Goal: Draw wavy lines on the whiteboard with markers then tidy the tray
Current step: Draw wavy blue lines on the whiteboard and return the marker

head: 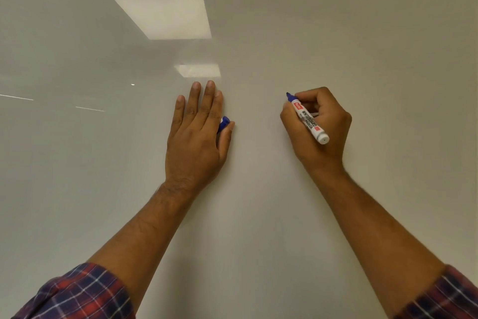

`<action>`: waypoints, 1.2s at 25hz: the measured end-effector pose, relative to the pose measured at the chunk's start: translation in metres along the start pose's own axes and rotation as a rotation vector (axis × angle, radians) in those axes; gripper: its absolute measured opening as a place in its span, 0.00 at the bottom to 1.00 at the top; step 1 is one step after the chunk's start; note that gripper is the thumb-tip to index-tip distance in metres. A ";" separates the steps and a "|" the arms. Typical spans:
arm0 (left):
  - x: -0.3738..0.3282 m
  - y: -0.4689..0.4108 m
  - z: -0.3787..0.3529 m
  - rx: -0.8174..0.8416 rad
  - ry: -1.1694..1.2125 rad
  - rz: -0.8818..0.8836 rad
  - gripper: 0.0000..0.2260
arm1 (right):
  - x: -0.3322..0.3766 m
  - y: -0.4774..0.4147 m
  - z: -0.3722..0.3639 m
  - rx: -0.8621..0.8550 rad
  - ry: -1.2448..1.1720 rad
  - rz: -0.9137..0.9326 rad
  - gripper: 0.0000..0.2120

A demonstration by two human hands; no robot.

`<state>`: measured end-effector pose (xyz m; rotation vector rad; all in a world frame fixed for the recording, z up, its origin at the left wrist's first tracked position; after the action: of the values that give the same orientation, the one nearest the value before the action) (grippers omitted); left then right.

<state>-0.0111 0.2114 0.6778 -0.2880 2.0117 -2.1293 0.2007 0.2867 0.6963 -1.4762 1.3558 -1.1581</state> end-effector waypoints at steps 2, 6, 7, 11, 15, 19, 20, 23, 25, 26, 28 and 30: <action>0.000 0.000 0.000 0.004 0.000 0.002 0.29 | -0.008 -0.003 -0.004 0.007 0.017 0.000 0.05; 0.000 0.001 0.000 0.003 0.001 0.004 0.29 | -0.012 -0.003 -0.007 0.009 0.026 0.033 0.04; 0.000 0.001 -0.001 0.003 0.000 0.002 0.29 | -0.011 0.000 -0.008 0.024 0.027 0.049 0.04; 0.001 0.001 -0.001 0.005 0.001 0.004 0.29 | -0.010 0.019 -0.002 0.135 0.098 0.130 0.03; -0.001 0.003 0.000 0.001 0.006 -0.002 0.28 | -0.013 0.056 0.016 0.094 0.054 0.038 0.05; 0.000 0.004 0.001 0.001 0.010 0.002 0.28 | -0.017 0.111 0.029 0.239 0.212 0.181 0.04; 0.000 0.005 0.002 -0.004 0.013 0.002 0.28 | -0.020 0.121 0.035 0.213 0.173 0.124 0.04; -0.001 0.007 0.002 -0.009 0.019 0.000 0.28 | -0.024 0.154 0.046 0.210 0.138 0.041 0.04; 0.000 0.007 0.002 0.000 0.021 0.002 0.27 | -0.024 0.181 0.048 0.297 0.203 0.116 0.06; 0.000 0.008 0.003 0.002 0.026 0.003 0.27 | -0.025 0.189 0.052 0.292 0.168 0.066 0.05; 0.000 0.010 0.003 0.005 0.034 0.007 0.27 | -0.027 0.202 0.058 0.226 0.090 -0.064 0.03; -0.001 0.013 0.004 0.017 0.046 0.005 0.27 | -0.026 0.220 0.060 0.255 0.154 -0.031 0.04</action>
<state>-0.0091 0.2072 0.6653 -0.2328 2.0162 -2.1675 0.2021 0.2886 0.4668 -1.2511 1.2363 -1.4316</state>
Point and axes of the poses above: each hand's wrist, its own y-axis away from the middle knuckle, its own z-axis out of the back of the hand, x = y × z, the point moved 2 cm from there along -y, towards the middle knuckle, and after that the axes turned 11 degrees about z, right-handed, at the moved point
